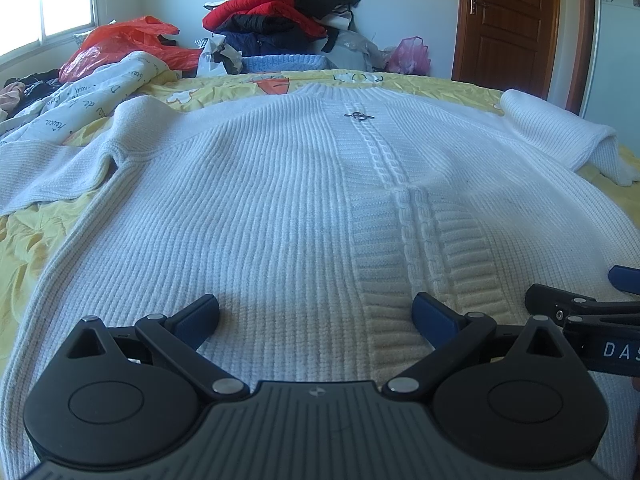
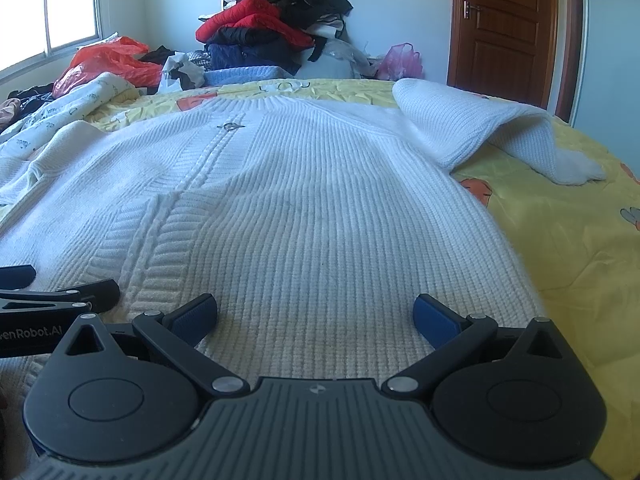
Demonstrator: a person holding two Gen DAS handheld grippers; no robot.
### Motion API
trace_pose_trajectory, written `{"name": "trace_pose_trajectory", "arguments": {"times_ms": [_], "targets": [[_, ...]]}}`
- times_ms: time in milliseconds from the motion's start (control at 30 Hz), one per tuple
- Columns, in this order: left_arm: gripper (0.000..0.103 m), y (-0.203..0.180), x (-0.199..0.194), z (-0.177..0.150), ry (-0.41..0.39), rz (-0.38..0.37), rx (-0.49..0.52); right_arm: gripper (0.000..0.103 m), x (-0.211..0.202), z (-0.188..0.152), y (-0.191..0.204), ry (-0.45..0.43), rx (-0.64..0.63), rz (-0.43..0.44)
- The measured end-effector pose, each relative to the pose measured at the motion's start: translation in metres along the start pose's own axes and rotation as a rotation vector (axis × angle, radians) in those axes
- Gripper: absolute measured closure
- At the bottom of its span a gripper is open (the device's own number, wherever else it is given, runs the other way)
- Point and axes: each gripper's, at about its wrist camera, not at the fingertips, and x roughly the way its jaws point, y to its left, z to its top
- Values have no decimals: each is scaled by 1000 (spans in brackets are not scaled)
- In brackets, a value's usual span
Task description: Fold small clothes
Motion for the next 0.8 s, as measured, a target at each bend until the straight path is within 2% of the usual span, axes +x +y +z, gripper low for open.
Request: {"name": "trace_pose_trajectory", "arguments": {"times_ms": [200, 433, 500, 567, 667, 767, 800], "targets": [[0, 0, -1, 0, -2, -1, -1, 0, 0, 1, 0, 5, -4, 1], [0, -6, -3, -1, -15, 27, 15, 1, -5, 5, -13, 0, 21, 58], [0, -5, -2, -1, -12, 19, 7, 0, -7, 14, -26, 3, 31, 102], [0, -3, -1, 0, -10, 9, 1, 0, -8, 29, -50, -20, 67, 119], [0, -2, -1, -2, -11, 3, -1, 0, -7, 60, -111, -87, 166, 155], [0, -1, 0, -2, -12, -1, -4, 1, 5, 88, -200, -160, 433, 162], [0, -1, 1, -1, -12, -2, -4, 4, 12, 93, -230, -177, 534, 155]]}}
